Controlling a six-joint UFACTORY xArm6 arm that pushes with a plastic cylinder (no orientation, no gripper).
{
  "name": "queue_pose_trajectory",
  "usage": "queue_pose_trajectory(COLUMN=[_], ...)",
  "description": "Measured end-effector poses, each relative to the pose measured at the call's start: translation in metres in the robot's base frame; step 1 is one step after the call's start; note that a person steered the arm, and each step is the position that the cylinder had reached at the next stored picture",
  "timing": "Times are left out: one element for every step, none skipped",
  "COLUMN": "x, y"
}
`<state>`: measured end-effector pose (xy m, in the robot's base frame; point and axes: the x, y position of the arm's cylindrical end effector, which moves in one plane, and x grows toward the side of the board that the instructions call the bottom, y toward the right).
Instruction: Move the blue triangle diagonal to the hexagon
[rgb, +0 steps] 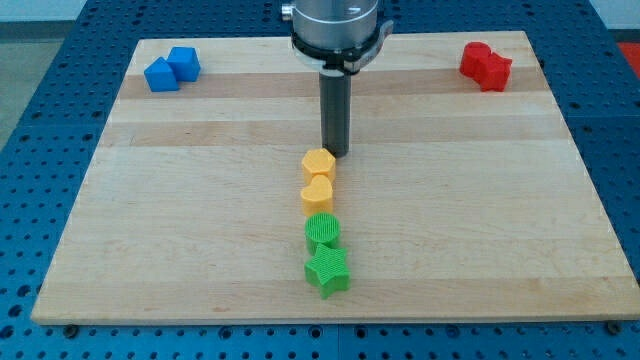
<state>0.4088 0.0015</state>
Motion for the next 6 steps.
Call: queue_pose_trajectory(x=[-0.060, -0.119, -0.170, -0.206, -0.215, -0.215], y=[0.000, -0.003, -0.013, -0.039, -0.063, -0.085])
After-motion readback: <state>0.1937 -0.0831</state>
